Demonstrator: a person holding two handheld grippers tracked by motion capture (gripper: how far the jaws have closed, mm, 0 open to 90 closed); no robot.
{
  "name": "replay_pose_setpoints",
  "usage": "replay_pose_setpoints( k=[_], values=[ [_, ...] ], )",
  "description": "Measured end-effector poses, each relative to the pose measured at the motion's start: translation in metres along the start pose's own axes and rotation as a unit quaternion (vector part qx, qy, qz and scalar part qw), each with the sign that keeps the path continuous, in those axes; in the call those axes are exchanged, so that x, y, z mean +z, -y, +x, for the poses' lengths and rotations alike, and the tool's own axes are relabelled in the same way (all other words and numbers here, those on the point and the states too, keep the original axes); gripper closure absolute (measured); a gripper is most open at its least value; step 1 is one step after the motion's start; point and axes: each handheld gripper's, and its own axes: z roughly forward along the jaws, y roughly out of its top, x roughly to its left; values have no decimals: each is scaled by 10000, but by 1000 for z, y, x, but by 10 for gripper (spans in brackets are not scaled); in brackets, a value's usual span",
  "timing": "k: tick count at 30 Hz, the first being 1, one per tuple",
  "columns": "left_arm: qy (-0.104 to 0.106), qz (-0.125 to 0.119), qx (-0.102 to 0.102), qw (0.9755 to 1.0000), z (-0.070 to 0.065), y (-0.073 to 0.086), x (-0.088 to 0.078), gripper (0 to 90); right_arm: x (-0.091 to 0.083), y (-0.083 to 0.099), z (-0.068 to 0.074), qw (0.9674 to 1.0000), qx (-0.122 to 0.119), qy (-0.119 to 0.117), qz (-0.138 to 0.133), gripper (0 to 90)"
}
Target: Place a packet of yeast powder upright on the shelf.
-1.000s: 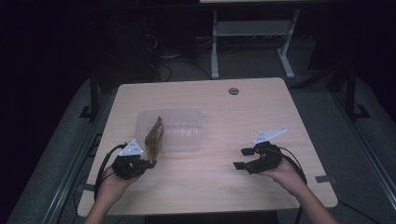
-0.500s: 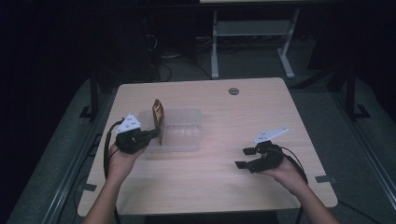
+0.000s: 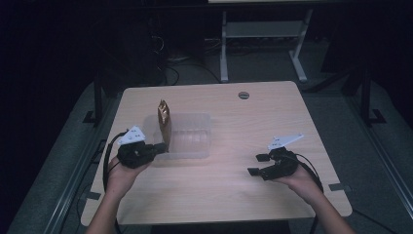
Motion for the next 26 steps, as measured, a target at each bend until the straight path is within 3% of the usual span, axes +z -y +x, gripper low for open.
replay_pose_setpoints(
  k=[5,7,9,10,14,20,24,26],
  values=[
    [285,369,76,9989,-14,17,-1,726,0,0,-1,10000,-23,42,10,308],
    [510,606,46,9968,-19,24,3,630,0,1,-1,10000,4,79,37,305],
    [684,792,142,9944,-23,28,9,556,0,2,-1,9999,-46,119,29,302],
    [763,894,163,9929,-24,29,11,476,0,2,-1,9999,-28,136,37,301],
    [943,1107,334,9888,-30,31,22,337,0,3,-2,9998,-139,172,27,298],
    [980,1339,503,9849,-35,34,30,273,1,4,-4,9997,-149,212,13,297],
    [993,1323,446,9852,-36,35,32,266,0,4,-4,9996,-152,227,-22,291],
    [961,1371,540,9844,-35,36,33,262,0,4,-4,9996,-152,234,-39,284]
  ],
)
